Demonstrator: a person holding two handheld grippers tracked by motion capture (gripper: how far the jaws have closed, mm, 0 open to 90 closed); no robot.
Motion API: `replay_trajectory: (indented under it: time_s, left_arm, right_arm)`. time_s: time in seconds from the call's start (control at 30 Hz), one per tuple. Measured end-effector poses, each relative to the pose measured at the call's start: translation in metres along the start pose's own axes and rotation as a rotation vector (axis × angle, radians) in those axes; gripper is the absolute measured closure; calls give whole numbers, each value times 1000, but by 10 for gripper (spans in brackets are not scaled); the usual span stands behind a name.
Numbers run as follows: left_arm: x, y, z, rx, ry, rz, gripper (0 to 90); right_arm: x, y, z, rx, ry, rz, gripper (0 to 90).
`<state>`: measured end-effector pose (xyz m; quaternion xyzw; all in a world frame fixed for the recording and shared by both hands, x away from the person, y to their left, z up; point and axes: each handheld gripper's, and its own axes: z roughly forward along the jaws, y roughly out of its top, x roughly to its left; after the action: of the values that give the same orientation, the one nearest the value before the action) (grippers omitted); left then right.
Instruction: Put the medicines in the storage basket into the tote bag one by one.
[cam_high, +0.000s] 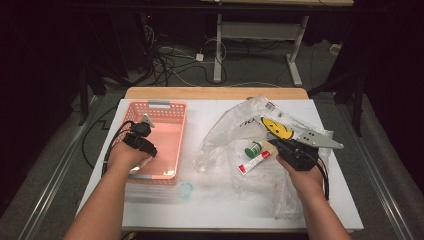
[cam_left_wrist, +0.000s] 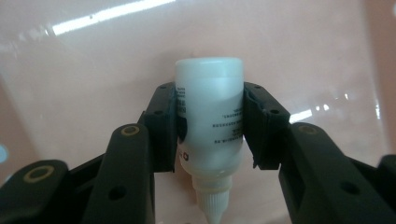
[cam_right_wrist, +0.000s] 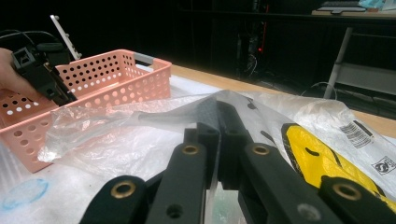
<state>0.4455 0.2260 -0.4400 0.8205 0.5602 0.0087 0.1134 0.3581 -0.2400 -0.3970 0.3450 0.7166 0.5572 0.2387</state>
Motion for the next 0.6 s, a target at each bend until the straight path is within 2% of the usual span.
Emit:
replay_trajectory:
  time_s: [0.13,0.23,0.33,0.4,0.53,0.6]
  left_arm:
    - [-5,-2,-5,-51,24,33,579]
    - [-9,-3,-11,-104,-20,41,579]
    - [-18,-6,-16,-147,-40,79,579]
    - [-22,-8,-18,-181,-64,87,579]
    - [-30,-16,-23,-247,-84,113,579]
    - [-33,-21,-26,-295,-100,117,579]
  right_arm:
    - [0,0,0,0,5,-3,900]
    - [1,0,0,3,3,1,900]
    - [1,0,0,0,4,3,900]
    - [1,0,0,0,4,4,900]
    - [1,0,0,2,4,-1,900]
    - [1,0,0,2,4,-2,900]
